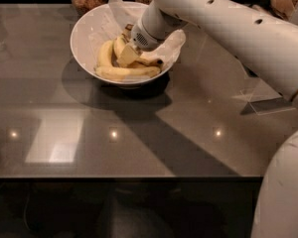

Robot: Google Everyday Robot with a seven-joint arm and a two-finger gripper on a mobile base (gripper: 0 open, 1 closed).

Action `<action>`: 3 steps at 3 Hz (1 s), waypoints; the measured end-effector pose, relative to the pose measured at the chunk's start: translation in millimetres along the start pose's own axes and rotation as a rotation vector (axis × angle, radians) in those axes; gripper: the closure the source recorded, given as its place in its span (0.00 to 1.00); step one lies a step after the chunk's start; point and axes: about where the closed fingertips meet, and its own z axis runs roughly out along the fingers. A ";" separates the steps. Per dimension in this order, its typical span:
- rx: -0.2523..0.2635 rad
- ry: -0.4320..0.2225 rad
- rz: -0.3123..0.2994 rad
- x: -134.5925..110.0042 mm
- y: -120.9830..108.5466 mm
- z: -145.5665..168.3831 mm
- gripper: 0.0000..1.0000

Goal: Pick banana from white bowl

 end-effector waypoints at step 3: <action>-0.015 -0.013 -0.072 -32.7 20.2 -24.9 1.00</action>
Offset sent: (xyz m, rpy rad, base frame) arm -0.0163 0.0267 0.0393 -0.0105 -0.0280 0.0701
